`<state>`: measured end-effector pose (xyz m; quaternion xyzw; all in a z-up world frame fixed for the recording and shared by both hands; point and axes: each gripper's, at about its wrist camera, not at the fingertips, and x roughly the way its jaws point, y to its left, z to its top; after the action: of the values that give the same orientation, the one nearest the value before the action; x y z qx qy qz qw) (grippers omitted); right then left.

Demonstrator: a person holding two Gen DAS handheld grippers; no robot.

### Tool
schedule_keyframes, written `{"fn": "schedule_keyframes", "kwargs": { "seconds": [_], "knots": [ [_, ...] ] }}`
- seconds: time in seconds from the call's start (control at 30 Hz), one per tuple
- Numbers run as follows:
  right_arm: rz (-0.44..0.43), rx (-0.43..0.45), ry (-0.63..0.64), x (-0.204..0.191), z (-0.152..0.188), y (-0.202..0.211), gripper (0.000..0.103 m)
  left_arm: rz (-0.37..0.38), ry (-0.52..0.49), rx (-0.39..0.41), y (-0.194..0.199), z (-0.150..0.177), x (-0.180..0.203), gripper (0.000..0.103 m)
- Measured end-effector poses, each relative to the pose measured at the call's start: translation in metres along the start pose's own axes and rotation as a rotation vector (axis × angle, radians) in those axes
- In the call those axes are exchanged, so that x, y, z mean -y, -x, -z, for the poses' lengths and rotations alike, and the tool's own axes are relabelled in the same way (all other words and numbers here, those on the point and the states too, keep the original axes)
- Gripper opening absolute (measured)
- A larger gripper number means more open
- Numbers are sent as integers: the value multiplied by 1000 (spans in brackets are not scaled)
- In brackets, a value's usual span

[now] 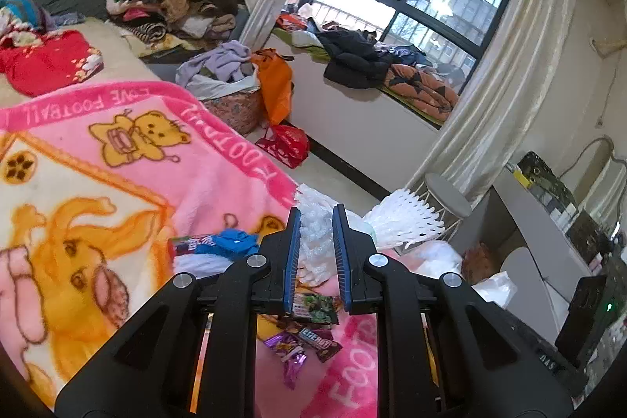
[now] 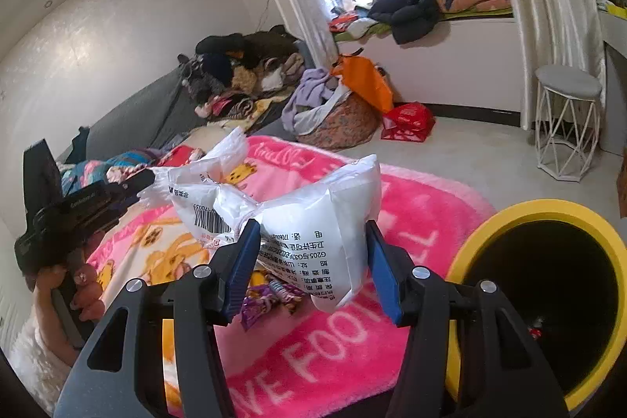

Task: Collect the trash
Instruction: 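Lift both held items and carry them over the bin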

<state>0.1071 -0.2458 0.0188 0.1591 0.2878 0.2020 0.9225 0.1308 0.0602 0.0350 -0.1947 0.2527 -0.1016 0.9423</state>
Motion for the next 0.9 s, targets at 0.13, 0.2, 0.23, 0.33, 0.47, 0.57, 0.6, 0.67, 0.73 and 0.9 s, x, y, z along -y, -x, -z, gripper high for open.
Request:
{"fn": "schedule_keyframes", "kwargs": {
  "seconds": [0.13,0.2,0.23,0.33,0.47,0.57,0.6,0.67,0.73,0.9],
  "knots": [
    [32,30,-16,12,0,14,52,14,-21,-4,-3,2,12,12],
    [46,39,-24,17,-1,20,52,21,-34,-8,-5,4,19,12],
    [56,44,-29,22,0,23,52,25,-40,-9,-5,5,22,12],
    [80,57,-43,29,3,32,52,33,-51,-15,-7,7,29,12],
    [113,75,-63,39,2,43,52,45,-73,-27,-11,12,41,12],
    [138,89,-75,47,2,53,52,53,-89,-35,-13,16,48,12],
    [146,94,-79,49,2,56,52,54,-96,-37,-14,17,51,12],
    [164,105,-88,56,3,62,52,59,-105,-43,-14,20,55,12],
    [180,114,-100,60,2,67,52,61,-116,-46,-16,22,59,12],
    [211,134,-121,71,5,78,52,70,-138,-55,-18,26,69,12]
  ]
}}
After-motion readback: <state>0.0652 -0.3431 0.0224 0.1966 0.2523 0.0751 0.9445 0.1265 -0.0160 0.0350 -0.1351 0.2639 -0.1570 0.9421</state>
